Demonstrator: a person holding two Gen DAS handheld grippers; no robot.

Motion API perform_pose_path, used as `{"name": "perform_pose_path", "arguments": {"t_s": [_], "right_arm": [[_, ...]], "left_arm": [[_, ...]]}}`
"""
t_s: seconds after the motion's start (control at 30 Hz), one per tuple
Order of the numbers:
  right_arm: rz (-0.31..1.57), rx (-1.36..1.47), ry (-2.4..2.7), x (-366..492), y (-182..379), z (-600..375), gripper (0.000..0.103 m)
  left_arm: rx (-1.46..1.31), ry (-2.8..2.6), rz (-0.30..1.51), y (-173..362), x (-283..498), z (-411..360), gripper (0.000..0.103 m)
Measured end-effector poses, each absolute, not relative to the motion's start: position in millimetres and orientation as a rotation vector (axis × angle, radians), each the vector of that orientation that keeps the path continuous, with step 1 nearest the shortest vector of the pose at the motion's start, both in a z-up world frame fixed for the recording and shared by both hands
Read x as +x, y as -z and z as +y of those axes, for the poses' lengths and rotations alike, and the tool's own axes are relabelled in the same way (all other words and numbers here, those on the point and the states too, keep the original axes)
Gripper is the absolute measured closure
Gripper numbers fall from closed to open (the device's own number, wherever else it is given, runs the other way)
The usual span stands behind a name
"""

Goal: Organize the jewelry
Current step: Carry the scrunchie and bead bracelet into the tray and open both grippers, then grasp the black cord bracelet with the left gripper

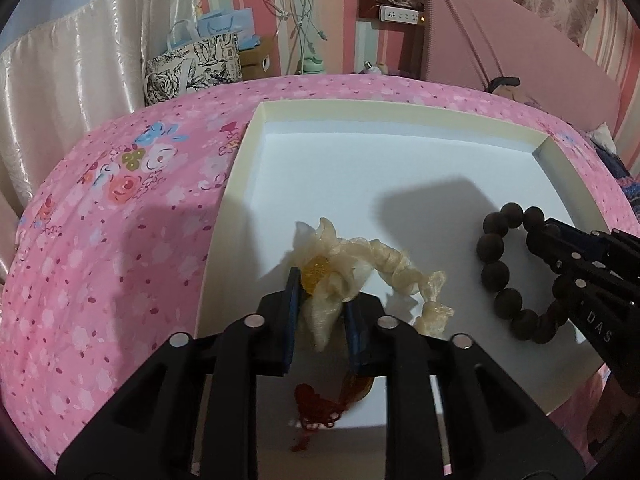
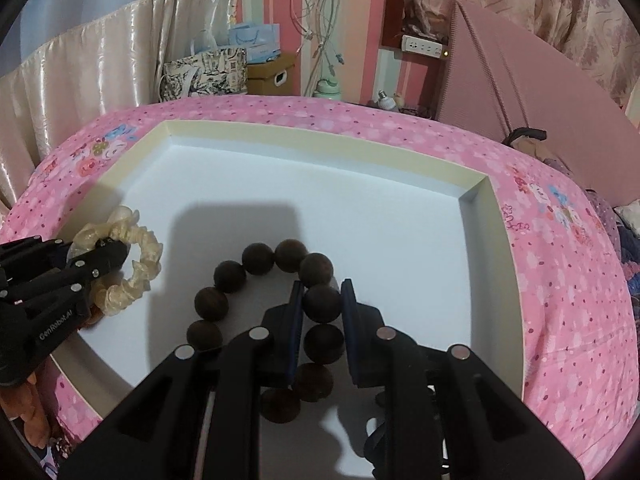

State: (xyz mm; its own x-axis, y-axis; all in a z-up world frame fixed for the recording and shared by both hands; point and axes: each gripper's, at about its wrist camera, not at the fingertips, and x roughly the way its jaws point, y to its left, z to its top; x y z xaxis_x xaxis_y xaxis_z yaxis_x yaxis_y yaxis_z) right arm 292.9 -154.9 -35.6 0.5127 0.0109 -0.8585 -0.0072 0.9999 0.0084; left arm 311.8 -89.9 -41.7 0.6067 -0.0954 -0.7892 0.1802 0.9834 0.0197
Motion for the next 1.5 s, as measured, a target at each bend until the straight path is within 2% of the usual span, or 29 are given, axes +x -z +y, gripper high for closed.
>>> {"name": "perform_pose_path", "arguments": {"t_s": [0.17, 0.23, 0.27, 0.3, 0.33, 0.5, 0.77, 1.1, 1.33, 1.4, 1.5], "right_arm": [[1.016, 0.028, -0.019, 293.4, 25.8, -158.6, 0.081], [0.995, 0.029, -0.028, 291.6, 17.5, -162.0, 0.07], [0.981, 0.027, -0.025, 290.2, 10.9, -163.5, 0.06], [0.975, 0.03, -0.027, 289.5, 6.6, -164.8, 0.058], [0.967, 0.03, -0.024, 289.2, 1.0, -166.6, 0.058], [0.9, 0.038, -0.017, 268.8, -31.3, -187.3, 0.058], [0.816, 0.06, -0.009, 178.9, -64.3, -241.9, 0.058], [0.86, 0.14, -0.015, 89.0, -27.8, -268.2, 0.058], [0.89, 0.185, -0.039, 67.5, -7.8, -258.5, 0.058], [0.905, 0.176, -0.046, 66.5, -3.4, -254.6, 0.058], [0.915, 0.178, -0.061, 68.5, -1.6, -248.6, 0.058]], "left_arm": [[0.088, 0.183, 0.906, 37.4, 312.5, -90.6, 0.069], [0.087, 0.183, 0.889, 31.7, 311.3, -90.3, 0.062], [0.091, 0.182, 0.88, 28.2, 309.6, -90.2, 0.056], [0.097, 0.179, 0.872, 25.4, 308.0, -90.2, 0.054], [0.108, 0.174, 0.859, 21.1, 305.5, -89.8, 0.051], [0.133, 0.165, 0.809, 2.2, 286.9, -78.6, 0.05], [0.098, 0.114, 0.707, -23.7, 221.3, -5.7, 0.037], [0.1, 0.138, 0.731, 10.0, 130.6, 22.5, 0.036], [0.141, 0.187, 0.778, 35.7, 118.6, 1.4, 0.037], [0.143, 0.19, 0.78, 37.3, 118.8, -0.8, 0.039], [0.138, 0.225, 0.798, 39.5, 118.9, -6.4, 0.05]]}}
